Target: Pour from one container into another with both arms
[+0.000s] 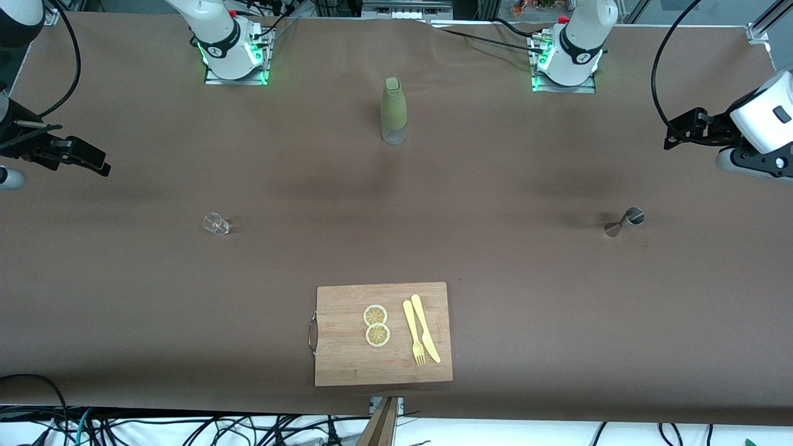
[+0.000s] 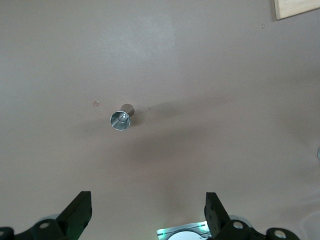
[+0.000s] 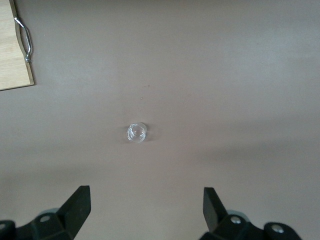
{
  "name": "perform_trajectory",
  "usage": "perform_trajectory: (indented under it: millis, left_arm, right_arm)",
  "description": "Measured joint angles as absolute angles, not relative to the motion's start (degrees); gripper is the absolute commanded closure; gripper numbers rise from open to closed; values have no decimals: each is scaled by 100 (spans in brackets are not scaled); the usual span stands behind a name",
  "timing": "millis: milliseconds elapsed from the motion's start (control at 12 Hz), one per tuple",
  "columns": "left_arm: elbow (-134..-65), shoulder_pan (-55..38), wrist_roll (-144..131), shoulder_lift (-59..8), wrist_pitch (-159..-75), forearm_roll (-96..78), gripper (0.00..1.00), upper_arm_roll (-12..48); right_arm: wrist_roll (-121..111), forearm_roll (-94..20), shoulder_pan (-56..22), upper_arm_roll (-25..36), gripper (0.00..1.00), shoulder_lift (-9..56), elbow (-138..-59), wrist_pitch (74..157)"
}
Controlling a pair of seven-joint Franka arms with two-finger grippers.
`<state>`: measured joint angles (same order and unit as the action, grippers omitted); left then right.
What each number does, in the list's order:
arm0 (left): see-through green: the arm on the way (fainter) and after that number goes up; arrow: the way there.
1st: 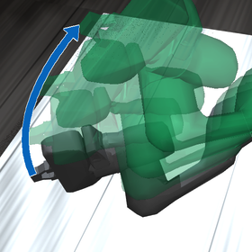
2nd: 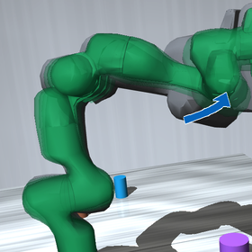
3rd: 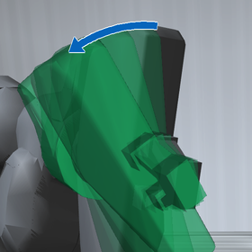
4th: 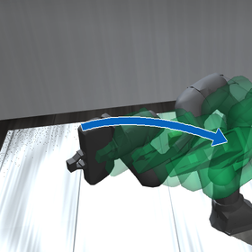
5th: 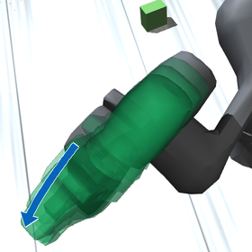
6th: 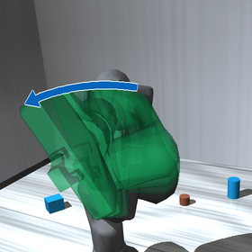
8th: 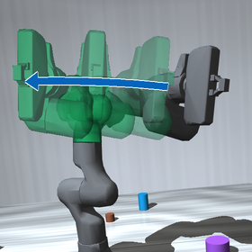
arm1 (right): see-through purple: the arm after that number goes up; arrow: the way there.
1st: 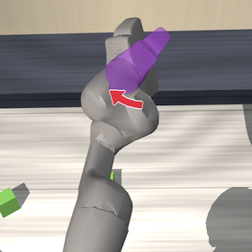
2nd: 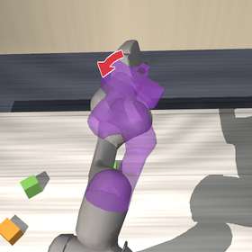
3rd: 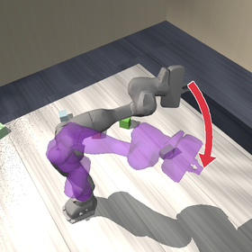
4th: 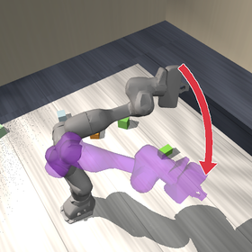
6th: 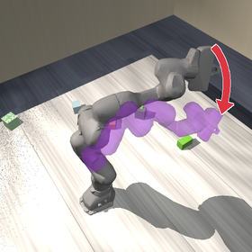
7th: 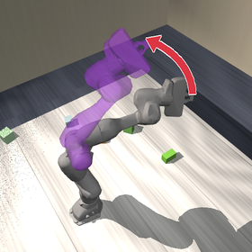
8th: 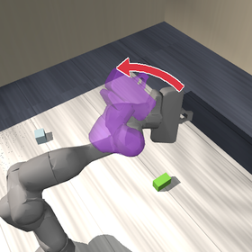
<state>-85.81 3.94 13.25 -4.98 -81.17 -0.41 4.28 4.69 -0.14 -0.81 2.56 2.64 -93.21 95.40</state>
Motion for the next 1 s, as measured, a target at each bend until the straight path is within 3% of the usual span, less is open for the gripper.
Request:
perform_trajectory:
  millis: [416,997]
  left_arm:
    - [-8586,1527,3383,-713,-8211,-627,0,369]
    - [-8648,2115,4733,-729,-8205,-882,0,376]
  right_arm:
    - [428,-14,-80,256,0,265,-9337,9524]
    - [-961,-12,-78,257,0,521,-9387,9409]
